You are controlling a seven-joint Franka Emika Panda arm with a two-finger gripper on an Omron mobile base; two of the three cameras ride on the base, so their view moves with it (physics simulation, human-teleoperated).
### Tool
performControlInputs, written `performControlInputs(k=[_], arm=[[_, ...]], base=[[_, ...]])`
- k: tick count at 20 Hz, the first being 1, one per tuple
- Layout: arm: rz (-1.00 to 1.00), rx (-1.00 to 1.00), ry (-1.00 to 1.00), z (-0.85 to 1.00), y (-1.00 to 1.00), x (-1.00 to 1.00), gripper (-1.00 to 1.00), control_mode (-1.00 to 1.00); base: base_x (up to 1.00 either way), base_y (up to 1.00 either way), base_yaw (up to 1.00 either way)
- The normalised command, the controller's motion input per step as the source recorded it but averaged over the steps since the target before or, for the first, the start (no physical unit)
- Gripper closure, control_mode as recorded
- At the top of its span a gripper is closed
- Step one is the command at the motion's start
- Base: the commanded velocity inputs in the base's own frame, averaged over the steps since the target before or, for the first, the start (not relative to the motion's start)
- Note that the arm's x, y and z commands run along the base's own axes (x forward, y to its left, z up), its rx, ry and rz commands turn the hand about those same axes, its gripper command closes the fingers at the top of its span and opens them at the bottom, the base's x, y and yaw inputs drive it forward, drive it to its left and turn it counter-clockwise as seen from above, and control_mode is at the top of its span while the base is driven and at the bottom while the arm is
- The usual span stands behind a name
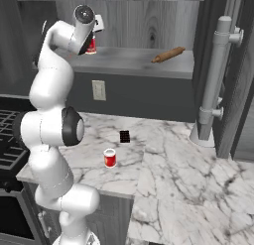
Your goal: Pick the cans from the counter and place them in their designated side in the cabinet.
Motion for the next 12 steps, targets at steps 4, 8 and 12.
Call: performControlInputs(k=[4, 8, 12], arm=[[0.05, 0.0, -0.11, 0.04, -0.13, -0.8, -1.0, -1.0], [0.02, -0.01, -0.07, 0.02, -0.14, -0.91, -1.0, -1.0], [0.0, -0.01, -0.03, 0.02, -0.17, -0.97, -1.0, -1.0]], base=[[0.0, 0.0, 0.0], [0.0, 0.0, 0.0], [0.0, 0.0, 0.0]])
